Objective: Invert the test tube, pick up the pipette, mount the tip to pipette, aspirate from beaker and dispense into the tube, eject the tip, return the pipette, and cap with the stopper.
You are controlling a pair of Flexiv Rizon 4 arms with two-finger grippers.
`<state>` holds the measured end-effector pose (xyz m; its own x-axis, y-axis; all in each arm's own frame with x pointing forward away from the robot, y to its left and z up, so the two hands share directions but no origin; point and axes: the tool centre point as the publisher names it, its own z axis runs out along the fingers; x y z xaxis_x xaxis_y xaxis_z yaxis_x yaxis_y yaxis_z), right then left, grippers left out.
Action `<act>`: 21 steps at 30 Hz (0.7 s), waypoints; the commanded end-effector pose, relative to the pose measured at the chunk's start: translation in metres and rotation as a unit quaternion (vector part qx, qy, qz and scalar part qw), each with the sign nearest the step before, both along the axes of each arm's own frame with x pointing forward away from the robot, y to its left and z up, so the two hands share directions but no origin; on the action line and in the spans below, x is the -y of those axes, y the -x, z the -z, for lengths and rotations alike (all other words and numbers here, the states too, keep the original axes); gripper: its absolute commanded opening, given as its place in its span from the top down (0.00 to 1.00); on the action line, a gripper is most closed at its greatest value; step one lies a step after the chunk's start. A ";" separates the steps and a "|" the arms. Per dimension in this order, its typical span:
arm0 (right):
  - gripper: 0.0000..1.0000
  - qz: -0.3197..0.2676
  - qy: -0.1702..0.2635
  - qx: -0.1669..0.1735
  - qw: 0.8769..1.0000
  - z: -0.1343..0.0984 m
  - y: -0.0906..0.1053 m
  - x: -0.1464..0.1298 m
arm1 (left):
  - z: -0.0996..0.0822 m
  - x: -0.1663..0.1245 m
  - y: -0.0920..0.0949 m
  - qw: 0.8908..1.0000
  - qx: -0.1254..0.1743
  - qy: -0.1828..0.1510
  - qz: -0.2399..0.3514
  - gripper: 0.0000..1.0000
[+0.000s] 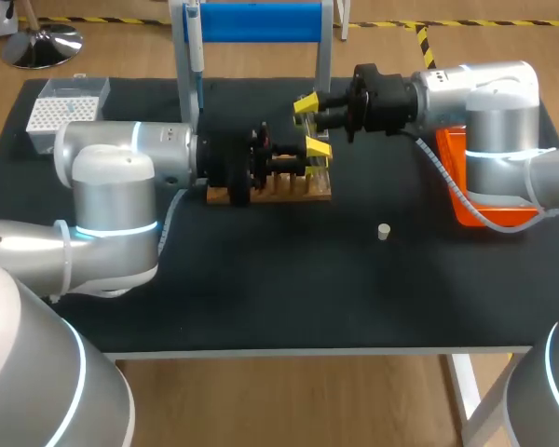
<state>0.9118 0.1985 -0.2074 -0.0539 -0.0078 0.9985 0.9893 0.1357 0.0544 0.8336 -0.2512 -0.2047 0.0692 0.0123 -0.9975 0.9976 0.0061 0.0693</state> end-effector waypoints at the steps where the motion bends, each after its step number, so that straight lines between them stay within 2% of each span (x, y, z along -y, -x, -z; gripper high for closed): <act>1: 0.00 -0.001 0.000 0.000 1.000 0.001 -0.001 0.000 | -0.002 -0.001 0.002 1.000 0.001 -0.001 -0.002 1.00; 15: 0.00 -0.001 0.000 0.000 1.000 0.001 -0.001 0.000 | -0.002 -0.001 0.002 1.000 0.001 -0.001 -0.002 1.00; 18: 0.00 0.004 0.009 0.079 0.997 -0.009 0.013 0.012 | -0.002 -0.001 0.002 1.000 0.001 -0.001 -0.002 1.00; 20: 0.00 0.017 0.027 0.138 0.990 -0.011 0.021 0.023 | -0.002 -0.001 0.002 1.000 0.001 -0.001 -0.002 1.00; 21: 0.00 0.019 0.031 0.157 0.987 -0.011 0.023 0.029 | -0.002 -0.001 0.002 1.000 0.001 -0.001 -0.002 1.00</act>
